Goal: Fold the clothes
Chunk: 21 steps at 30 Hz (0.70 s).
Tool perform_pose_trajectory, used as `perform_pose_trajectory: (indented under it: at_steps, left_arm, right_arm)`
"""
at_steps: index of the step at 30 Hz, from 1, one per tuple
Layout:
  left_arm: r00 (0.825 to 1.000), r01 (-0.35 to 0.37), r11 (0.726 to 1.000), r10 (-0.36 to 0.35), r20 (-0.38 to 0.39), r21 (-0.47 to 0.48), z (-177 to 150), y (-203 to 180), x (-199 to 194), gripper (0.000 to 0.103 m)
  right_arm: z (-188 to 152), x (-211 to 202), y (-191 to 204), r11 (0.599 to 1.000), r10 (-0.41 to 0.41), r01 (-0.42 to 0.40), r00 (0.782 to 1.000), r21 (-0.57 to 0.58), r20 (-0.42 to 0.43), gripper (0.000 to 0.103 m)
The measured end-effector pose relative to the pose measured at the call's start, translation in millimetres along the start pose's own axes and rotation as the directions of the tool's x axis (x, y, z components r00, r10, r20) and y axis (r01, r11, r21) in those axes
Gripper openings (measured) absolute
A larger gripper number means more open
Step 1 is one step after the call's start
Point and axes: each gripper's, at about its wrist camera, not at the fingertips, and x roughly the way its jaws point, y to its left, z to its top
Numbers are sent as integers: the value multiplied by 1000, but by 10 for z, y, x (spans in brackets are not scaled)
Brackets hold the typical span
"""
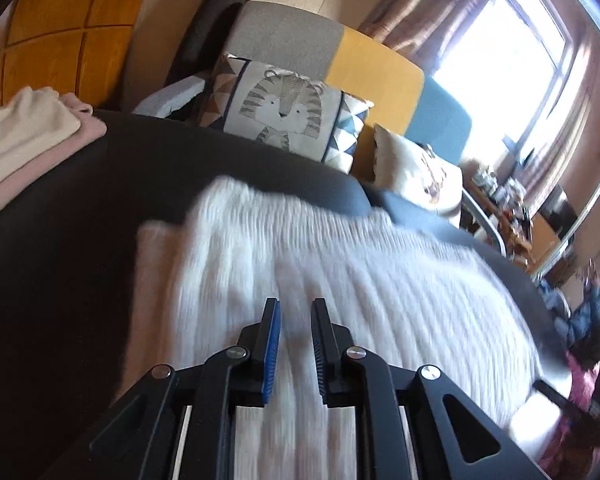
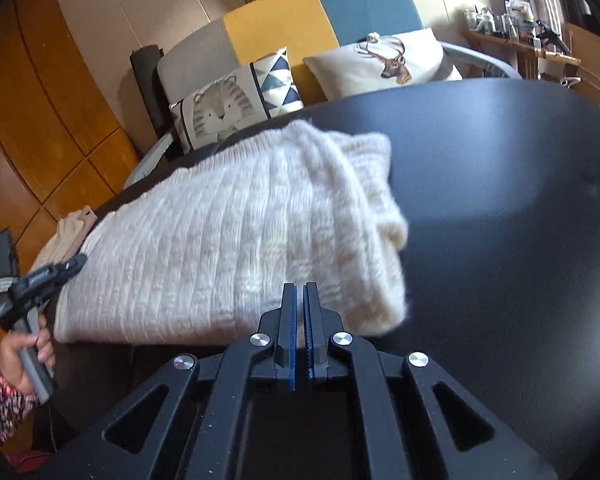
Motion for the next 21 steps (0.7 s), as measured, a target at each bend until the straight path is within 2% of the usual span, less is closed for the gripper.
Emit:
perform_pose_trajectory:
  at_steps: [4,6,10,15,21]
  left_arm:
    - [999,-48,996,49,-4,71,-235,-22,-137,15]
    - [997,-73,992,75,-18,99,-258,-7,-140,16]
    - [997,-66,990,70,-26,125,-277,37,-113,18]
    - [1000,-14,997,16,-27,82,-281,141,-140,18]
    - [997,80,994,-80,16,-68,-359,349,-372,17]
  right_arm:
    - [-23,24,-63,997,-75,75,997,-14,3,2]
    - [-4,-19,-159,983,-186,186,982,-5,22,0]
    - [-4,-14,-335,986,-160,158,987,51,30,0]
    - [-65,-17,-258,983,-186,186,979,5,86,0]
    - [-69,-46,-475,992,-74,62,992,113,105,0]
